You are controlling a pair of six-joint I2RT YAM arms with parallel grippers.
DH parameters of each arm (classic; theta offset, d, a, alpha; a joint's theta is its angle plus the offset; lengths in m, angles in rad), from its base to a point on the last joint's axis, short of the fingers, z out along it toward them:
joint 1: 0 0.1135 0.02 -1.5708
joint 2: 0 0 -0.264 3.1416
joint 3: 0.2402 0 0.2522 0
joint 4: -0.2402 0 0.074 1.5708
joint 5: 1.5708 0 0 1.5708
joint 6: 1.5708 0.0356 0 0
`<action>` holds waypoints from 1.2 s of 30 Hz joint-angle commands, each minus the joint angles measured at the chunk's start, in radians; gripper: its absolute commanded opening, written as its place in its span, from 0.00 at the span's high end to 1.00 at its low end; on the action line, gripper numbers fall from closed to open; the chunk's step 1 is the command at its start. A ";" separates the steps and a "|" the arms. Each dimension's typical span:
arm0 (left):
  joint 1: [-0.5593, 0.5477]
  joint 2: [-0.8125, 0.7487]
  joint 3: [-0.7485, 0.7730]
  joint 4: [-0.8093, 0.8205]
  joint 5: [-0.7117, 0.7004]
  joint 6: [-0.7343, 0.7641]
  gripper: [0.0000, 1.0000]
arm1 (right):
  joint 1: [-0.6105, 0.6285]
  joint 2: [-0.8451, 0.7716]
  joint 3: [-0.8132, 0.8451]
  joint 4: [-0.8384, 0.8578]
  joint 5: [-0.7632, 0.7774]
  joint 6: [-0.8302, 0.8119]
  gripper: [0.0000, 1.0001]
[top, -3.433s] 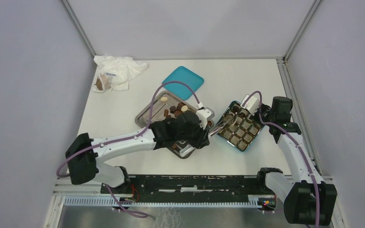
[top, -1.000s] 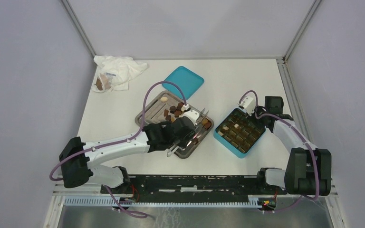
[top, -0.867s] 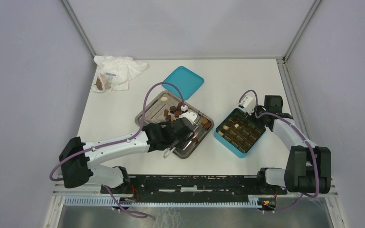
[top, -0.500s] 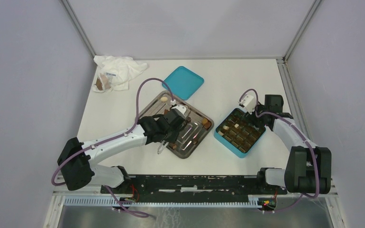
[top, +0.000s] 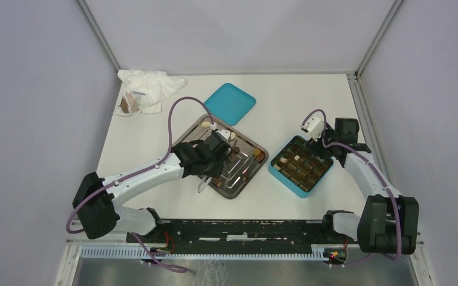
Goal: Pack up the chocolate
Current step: Pick up the fake chocolate from the plate.
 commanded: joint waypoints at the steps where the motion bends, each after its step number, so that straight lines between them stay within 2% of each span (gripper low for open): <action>1: 0.057 0.028 0.080 0.020 0.022 0.030 0.59 | 0.002 -0.022 0.021 0.024 -0.032 0.015 0.30; 6: 0.123 0.088 0.115 0.036 0.068 0.091 0.60 | 0.002 -0.021 0.021 0.019 -0.045 0.015 0.30; 17: 0.188 0.145 0.147 0.037 0.099 0.152 0.60 | 0.002 -0.021 0.021 0.014 -0.054 0.009 0.30; 28: 0.196 0.176 0.152 0.064 0.157 0.162 0.60 | 0.002 -0.019 0.021 0.013 -0.056 0.009 0.30; 36: 0.199 0.205 0.173 0.056 0.133 0.164 0.59 | 0.002 -0.021 0.021 0.013 -0.058 0.007 0.30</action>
